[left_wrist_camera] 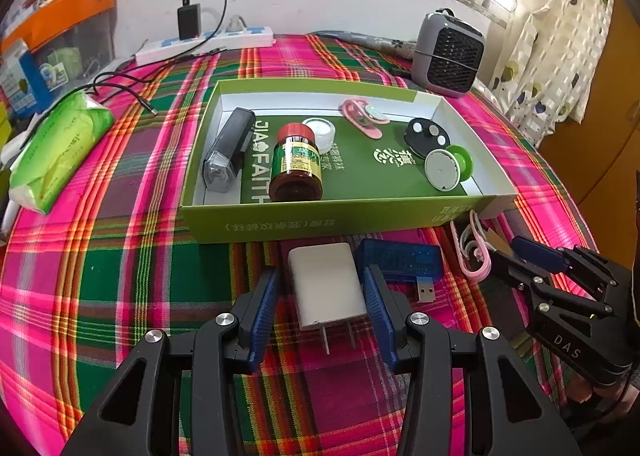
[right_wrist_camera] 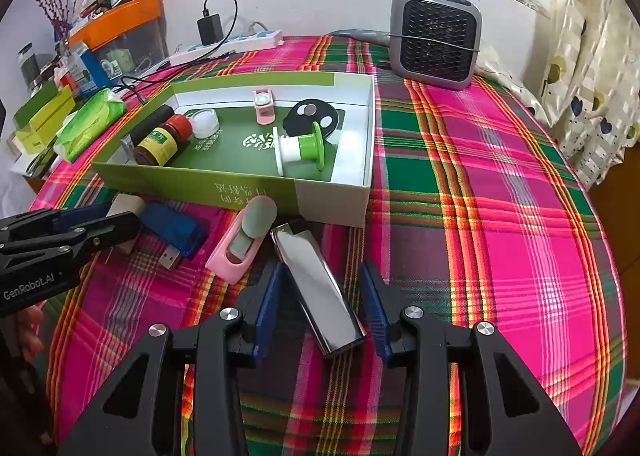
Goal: Organize rigid objects
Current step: 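Grasp the silver rectangular bar with the right tool while the left tool approaches the white charger plug, then grasp the white charger plug with the left tool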
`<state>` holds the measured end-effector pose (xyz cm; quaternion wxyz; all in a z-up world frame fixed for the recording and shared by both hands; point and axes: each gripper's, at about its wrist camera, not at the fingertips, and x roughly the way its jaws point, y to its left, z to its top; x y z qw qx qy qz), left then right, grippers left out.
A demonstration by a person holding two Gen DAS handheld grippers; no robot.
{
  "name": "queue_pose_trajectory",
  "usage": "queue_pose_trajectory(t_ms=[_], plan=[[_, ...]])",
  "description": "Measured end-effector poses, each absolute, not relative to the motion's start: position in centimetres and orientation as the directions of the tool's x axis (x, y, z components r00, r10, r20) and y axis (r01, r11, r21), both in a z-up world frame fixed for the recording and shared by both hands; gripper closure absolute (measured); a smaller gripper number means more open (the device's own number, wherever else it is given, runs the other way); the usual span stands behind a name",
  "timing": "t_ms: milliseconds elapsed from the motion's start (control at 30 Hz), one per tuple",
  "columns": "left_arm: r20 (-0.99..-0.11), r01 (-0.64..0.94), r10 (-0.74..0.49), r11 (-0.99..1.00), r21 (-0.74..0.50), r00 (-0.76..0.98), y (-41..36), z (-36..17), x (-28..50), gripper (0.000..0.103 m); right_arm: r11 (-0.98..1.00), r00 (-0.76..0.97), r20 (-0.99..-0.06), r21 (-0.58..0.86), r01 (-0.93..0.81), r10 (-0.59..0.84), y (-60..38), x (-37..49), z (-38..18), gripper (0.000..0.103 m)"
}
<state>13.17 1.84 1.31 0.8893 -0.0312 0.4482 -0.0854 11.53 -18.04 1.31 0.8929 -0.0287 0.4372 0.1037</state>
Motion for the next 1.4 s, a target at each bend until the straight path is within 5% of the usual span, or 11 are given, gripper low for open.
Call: queue_pose_trajectory(t_ms=[567,1400], plan=[[-0.794,0.092,-0.157,0.988,-0.128,0.587,2.7,1.0,13.3,0.066,0.977,0.598,-0.786,0.033,-0.212,0.157,-18.2,11.4,1.4,0.079],[-0.788,0.080,-0.147,0.989,-0.123,0.598,3.2,1.3,12.8,0.070,0.977,0.600,-0.784,0.035,-0.211,0.158,-18.6,11.3,1.4,0.079]])
